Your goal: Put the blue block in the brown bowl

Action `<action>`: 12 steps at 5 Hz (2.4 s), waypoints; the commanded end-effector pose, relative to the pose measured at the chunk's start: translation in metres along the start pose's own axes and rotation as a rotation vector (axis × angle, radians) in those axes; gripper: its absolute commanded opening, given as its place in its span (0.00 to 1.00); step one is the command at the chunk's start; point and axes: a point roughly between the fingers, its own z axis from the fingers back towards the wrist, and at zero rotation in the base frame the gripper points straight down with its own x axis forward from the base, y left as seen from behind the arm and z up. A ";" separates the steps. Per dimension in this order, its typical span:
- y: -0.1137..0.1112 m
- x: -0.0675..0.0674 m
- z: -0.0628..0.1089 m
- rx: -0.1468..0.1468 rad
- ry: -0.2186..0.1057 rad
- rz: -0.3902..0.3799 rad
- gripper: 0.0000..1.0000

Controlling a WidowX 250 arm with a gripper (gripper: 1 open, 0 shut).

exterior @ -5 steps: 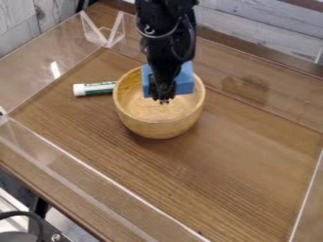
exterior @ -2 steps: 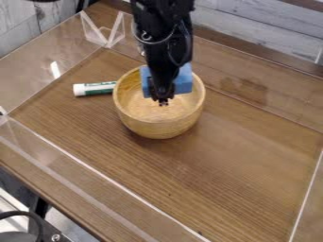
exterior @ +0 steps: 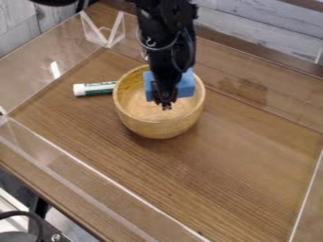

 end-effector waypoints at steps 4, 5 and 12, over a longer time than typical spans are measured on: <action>0.007 0.013 -0.002 -0.005 -0.022 0.018 1.00; 0.006 0.014 -0.004 -0.010 -0.022 0.020 1.00; 0.001 0.020 -0.014 -0.058 -0.015 0.036 1.00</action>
